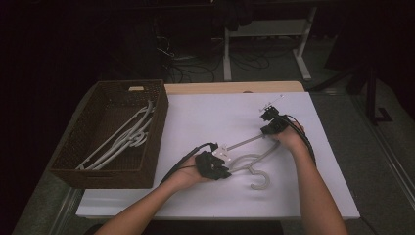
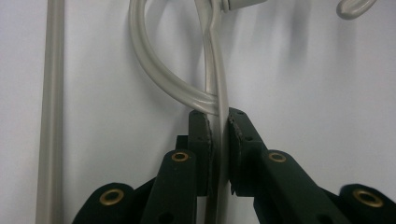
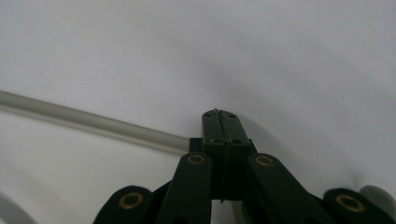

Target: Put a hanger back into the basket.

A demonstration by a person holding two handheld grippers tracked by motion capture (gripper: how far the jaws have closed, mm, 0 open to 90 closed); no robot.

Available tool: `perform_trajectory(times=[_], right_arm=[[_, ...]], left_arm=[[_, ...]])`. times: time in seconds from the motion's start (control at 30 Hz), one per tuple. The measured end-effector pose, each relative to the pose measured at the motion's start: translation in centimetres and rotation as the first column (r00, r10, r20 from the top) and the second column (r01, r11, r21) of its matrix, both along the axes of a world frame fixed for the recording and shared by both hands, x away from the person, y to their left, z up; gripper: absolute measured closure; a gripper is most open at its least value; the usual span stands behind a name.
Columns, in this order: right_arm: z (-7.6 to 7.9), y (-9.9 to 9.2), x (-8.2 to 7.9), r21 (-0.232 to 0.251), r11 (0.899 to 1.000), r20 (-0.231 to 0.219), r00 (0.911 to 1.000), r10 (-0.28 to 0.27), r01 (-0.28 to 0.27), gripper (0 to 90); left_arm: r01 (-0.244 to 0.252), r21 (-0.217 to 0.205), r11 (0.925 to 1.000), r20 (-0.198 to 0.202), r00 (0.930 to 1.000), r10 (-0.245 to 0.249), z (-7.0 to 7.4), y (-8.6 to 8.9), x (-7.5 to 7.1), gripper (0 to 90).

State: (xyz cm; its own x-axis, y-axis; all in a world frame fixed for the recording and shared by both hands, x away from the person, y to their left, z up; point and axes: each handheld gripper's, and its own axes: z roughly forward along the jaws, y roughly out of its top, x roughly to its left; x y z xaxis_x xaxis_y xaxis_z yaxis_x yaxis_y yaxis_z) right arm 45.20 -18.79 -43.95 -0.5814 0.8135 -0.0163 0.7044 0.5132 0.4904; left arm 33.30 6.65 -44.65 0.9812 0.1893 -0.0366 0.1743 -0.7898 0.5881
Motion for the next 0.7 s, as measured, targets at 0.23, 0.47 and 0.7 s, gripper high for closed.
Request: perform_trajectory(times=[0.23, 0.47, 0.7], right_arm=[[2.3, -0.7, -1.2, 0.144, 0.990, 0.067, 0.9975, -0.021, 0.011, 62.5], [5.6, -2.3, -4.7, 0.252, 0.968, 0.165, 0.9856, -0.034, -0.009, 37.1], [7.0, -3.6, -9.2, 0.345, 0.937, 0.243, 0.9695, -0.034, -0.054, 29.8]], left_arm=[[-0.034, -0.058, 0.9977, -0.022, 0.9992, 0.032, 0.9, 0.4, 0.2, 82.1], [-0.123, -0.126, 0.9843, -0.056, 0.9916, 0.117, 3.0, 2.1, 1.2, 82.2], [-0.220, -0.166, 0.9612, -0.042, 0.9754, 0.216, 6.4, 4.0, 2.5, 82.1]])
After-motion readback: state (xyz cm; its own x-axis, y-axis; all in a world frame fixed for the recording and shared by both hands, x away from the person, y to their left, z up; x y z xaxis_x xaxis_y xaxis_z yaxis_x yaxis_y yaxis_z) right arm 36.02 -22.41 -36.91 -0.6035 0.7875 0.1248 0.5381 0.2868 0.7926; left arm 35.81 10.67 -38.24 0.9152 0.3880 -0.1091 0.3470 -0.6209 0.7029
